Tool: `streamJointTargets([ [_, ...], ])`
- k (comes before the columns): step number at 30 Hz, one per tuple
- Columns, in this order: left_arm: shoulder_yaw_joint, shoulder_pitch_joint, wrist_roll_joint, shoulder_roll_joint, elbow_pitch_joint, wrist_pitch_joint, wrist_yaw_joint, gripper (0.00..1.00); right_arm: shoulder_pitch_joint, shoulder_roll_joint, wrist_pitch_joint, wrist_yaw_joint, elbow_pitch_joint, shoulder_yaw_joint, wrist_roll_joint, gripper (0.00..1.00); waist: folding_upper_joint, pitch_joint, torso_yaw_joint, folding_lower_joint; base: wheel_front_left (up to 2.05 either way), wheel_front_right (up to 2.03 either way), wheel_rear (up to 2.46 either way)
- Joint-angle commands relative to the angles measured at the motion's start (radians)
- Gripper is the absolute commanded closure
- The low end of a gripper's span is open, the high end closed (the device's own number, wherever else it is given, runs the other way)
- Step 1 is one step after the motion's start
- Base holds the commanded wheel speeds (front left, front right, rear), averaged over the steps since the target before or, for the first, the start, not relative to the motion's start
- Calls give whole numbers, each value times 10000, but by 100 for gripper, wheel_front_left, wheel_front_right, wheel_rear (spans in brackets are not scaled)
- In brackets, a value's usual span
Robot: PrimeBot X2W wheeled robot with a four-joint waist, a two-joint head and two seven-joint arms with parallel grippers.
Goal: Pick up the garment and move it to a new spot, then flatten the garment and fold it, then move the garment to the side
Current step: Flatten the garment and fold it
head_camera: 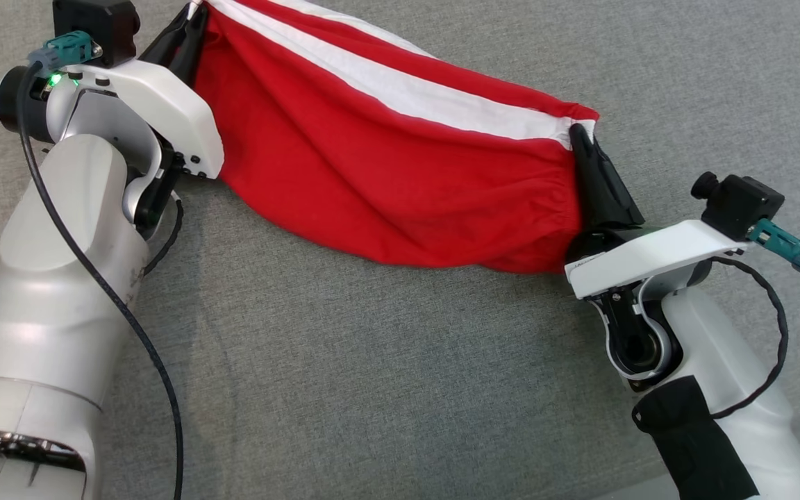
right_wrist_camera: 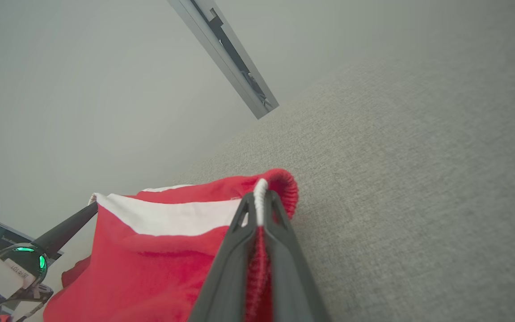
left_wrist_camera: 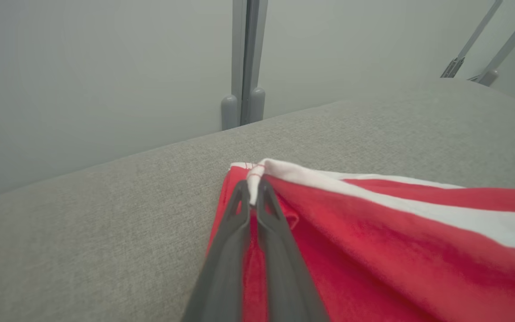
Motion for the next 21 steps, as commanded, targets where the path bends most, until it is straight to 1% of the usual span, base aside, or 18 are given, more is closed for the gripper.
streamJointTargets([
  [1,2,-269,-93,-9,262,-182,-27,66,-113,-47,-110,-2,112,87,29,0,0,-13,-23,0,0,0,0],
  [3,-38,-383,-141,-91,632,-438,-28,0,-120,-48,-138,-3,168,118,-87,0,0,-42,-28,0,0,0,0],
  [7,-54,-340,-281,-222,1085,-1138,-27,0,205,-46,-172,-3,-2,-87,-770,0,0,-157,53,0,0,0,0],
  [10,34,-46,-362,-250,1184,-1632,-21,0,656,-60,-167,-3,-560,-498,-1554,0,0,-294,177,0,0,0,0],
  [13,235,359,-430,-210,884,-1933,179,0,1203,-162,-168,-3,-1255,-998,-2560,0,0,-454,345,0,0,0,0],
  [16,571,973,-427,-109,39,-2017,428,0,1772,-169,-163,-3,-2022,-1514,-3560,0,0,-623,552,0,0,0,0],
  [21,1424,2601,-169,142,-2415,-2012,900,0,2426,-171,-163,-3,-2846,-2165,-4789,0,0,-944,872,0,0,0,0],
])
